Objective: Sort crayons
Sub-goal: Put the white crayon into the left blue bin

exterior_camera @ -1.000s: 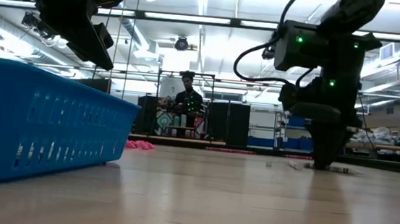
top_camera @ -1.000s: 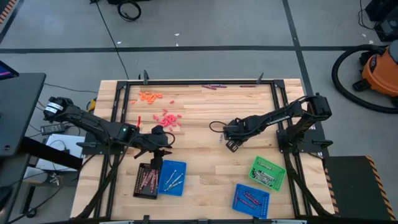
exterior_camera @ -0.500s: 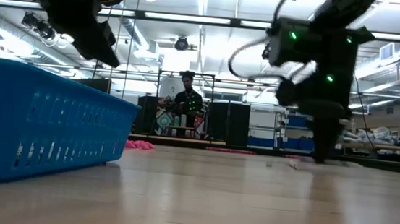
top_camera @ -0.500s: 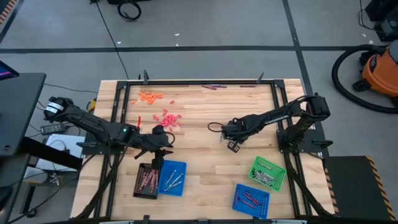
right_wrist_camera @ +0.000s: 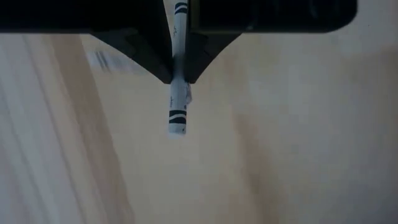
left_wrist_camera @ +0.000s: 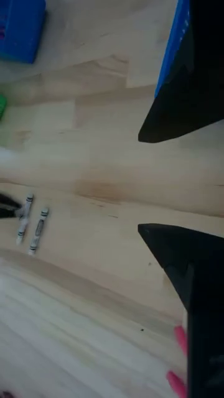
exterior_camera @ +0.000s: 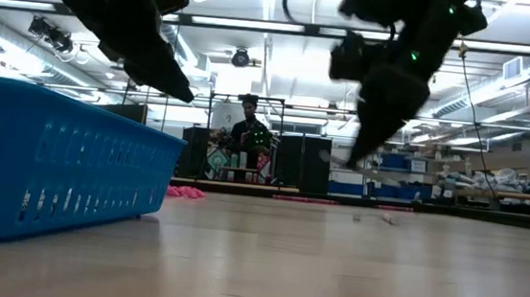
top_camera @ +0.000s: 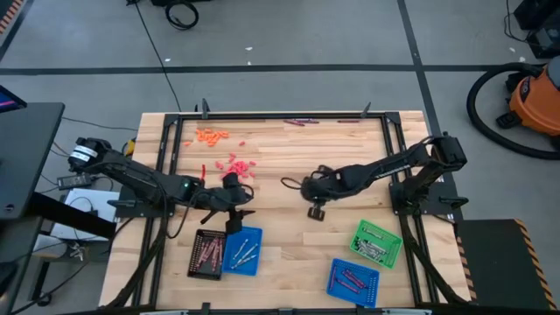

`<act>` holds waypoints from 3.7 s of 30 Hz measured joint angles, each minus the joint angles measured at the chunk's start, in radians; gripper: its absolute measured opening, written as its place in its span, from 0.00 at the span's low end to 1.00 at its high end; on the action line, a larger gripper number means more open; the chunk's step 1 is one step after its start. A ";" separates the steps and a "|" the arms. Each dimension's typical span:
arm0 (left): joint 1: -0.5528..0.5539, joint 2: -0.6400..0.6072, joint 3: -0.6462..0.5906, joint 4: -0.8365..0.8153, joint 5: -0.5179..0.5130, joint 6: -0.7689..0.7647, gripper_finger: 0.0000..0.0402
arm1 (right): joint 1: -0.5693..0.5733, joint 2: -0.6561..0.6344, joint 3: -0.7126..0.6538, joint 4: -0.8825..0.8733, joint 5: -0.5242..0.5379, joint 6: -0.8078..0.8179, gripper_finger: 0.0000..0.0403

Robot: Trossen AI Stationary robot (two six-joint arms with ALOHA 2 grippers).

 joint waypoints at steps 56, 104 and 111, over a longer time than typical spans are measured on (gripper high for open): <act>0.032 0.076 0.000 0.564 0.030 0.281 0.26 | 0.079 -0.003 0.001 0.750 -0.058 -0.385 0.09; -0.051 -0.035 0.000 -0.091 0.548 -0.618 0.11 | 0.087 -0.109 -0.039 0.360 0.055 -0.181 0.44; -0.079 0.017 0.001 -0.081 0.524 -0.704 0.11 | 0.087 -0.109 -0.053 0.403 0.055 -0.192 0.44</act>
